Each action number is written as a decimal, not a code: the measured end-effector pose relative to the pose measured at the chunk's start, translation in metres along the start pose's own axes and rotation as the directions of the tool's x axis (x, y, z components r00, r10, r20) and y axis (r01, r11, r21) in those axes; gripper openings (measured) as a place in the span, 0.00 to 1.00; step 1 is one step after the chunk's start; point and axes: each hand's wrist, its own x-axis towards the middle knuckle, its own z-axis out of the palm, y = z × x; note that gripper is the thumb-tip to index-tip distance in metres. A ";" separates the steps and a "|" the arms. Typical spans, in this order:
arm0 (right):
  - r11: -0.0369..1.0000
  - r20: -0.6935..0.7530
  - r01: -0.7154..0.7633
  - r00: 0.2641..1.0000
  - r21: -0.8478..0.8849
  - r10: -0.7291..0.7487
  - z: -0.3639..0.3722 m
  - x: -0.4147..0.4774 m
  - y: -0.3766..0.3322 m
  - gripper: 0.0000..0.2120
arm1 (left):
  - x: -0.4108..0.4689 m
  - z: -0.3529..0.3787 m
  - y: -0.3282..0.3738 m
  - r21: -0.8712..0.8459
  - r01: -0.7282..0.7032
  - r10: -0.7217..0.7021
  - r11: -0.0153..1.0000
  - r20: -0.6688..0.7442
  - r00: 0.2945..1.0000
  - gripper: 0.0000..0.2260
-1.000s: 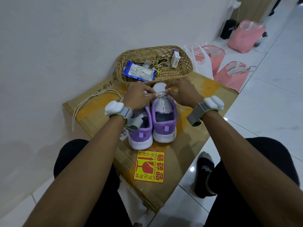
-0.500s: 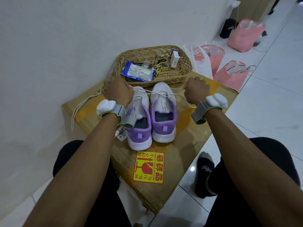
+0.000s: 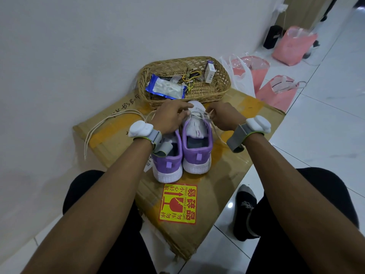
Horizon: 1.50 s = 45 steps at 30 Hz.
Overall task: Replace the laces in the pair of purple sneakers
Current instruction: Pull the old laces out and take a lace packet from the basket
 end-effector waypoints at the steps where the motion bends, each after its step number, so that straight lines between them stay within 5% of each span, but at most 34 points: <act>1: 1.000 -0.007 0.002 1.000 0.009 -0.002 -0.001 0.001 0.000 0.15 | 0.003 0.000 0.000 0.004 -0.007 0.007 1.000 0.001 1.000 0.15; 8: 0.981 -0.047 -0.094 0.994 0.168 0.103 -0.001 0.005 0.004 0.08 | 0.006 0.004 0.001 0.022 0.021 -0.021 1.000 0.008 1.000 0.04; 12: 0.950 -0.005 -0.163 0.985 0.267 0.171 0.002 0.006 0.005 0.17 | 0.007 -0.004 -0.002 0.153 0.171 -0.154 0.973 -0.115 0.981 0.04; 15: 0.946 -0.030 -0.189 0.979 0.263 0.204 0.004 0.006 0.010 0.32 | 0.006 -0.018 -0.017 0.163 0.400 -0.346 0.902 -0.281 0.895 0.07; 18: 0.958 -0.083 -0.175 0.977 0.228 0.199 0.008 0.008 0.012 0.31 | -0.001 -0.027 -0.026 0.136 0.592 -0.527 0.794 -0.333 0.782 0.11; 20: 0.960 -0.105 -0.135 0.981 0.245 0.164 0.009 0.009 0.010 0.27 | -0.002 -0.025 -0.026 0.123 0.528 -0.463 0.840 -0.343 0.817 0.10; 24: 0.959 -0.060 -0.065 0.995 0.274 0.085 0.009 0.012 0.006 0.15 | -0.005 -0.016 -0.003 -0.062 0.154 -0.165 0.986 -0.251 0.954 0.07; 28: 0.981 -0.088 -0.021 0.995 0.191 0.039 0.018 0.009 0.007 0.14 | -0.011 -0.001 0.017 -0.071 0.191 -0.185 0.979 0.073 0.980 0.11; 35: 0.988 -0.165 -0.151 0.974 0.035 0.154 0.034 0.012 0.005 0.12 | -0.006 0.004 0.016 0.013 0.216 -0.216 0.976 -0.004 0.976 0.07; 37: 0.949 -0.293 -0.305 0.917 -0.081 0.270 0.029 0.012 0.008 0.13 | -0.005 0.004 0.013 0.006 0.218 -0.218 0.976 0.002 0.976 0.07; 40: 0.890 -0.404 -0.456 0.820 -0.032 0.405 0.023 0.013 0.015 0.13 | -0.003 0.004 0.008 -0.036 0.227 -0.226 0.973 0.011 0.974 0.08; 45: 0.969 -0.247 -0.161 0.947 0.190 0.206 0.022 0.016 0.012 0.21 | -0.004 0.005 0.006 -0.089 0.236 -0.236 0.968 0.007 0.972 0.08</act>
